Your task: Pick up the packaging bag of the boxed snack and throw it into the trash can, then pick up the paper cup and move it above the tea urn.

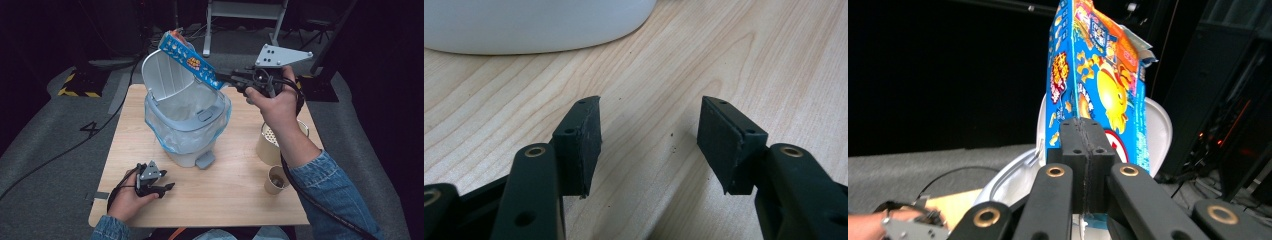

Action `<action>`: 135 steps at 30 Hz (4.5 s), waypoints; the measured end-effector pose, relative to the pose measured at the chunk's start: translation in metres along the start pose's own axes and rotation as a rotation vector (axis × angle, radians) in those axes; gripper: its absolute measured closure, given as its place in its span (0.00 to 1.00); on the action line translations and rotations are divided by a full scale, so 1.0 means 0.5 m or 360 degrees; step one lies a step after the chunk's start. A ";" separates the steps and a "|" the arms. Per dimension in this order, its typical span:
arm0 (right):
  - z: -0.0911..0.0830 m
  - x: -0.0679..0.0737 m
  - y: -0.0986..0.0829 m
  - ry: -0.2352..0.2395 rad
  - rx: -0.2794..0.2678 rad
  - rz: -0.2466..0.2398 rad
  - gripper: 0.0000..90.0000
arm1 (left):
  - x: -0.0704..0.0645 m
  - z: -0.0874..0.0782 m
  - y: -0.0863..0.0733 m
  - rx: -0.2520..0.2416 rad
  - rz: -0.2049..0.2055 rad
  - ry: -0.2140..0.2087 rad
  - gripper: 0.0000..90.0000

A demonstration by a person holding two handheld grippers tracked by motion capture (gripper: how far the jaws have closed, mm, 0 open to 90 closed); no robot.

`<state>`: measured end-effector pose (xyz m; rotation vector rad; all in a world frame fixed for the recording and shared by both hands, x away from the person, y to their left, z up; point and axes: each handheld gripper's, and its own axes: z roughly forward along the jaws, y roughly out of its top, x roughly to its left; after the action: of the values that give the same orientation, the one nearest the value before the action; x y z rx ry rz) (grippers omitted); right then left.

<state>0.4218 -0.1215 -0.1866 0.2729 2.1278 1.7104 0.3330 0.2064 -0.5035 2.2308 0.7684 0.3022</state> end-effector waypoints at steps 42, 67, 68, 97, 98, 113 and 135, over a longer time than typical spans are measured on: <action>0.189 0.049 -0.133 -0.0004 0.0205 0.0099 0.69 | 0.000 0.000 0.000 0.0001 0.0003 -0.0002 0.48; -0.050 0.002 -0.130 -0.0067 0.0328 0.0145 0.38 | 0.001 0.000 0.000 0.0001 0.0000 -0.0007 0.48; -0.058 0.001 -0.133 -0.0068 0.0332 0.0157 0.37 | 0.001 0.000 0.000 0.0001 -0.0001 -0.0007 0.48; -0.350 0.024 -0.348 -0.0133 0.0660 0.0305 0.25 | 0.000 0.000 0.000 0.0000 -0.0001 -0.0003 0.48; -0.357 0.025 -0.360 -0.0134 0.0675 0.0324 0.25 | 0.000 0.000 0.000 0.0000 -0.0001 -0.0003 0.48; -0.386 0.057 -0.544 -0.0048 0.0818 0.0444 0.26 | 0.000 0.000 0.000 0.0000 -0.0001 -0.0003 0.47; -0.310 0.091 -0.663 0.0070 0.0702 0.0418 0.30 | 0.001 0.000 0.000 -0.0001 -0.0006 -0.0006 0.47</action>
<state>0.3467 -0.3194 -0.4886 0.6692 2.5815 1.3593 0.3334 0.2066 -0.5035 2.2286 0.7701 0.2968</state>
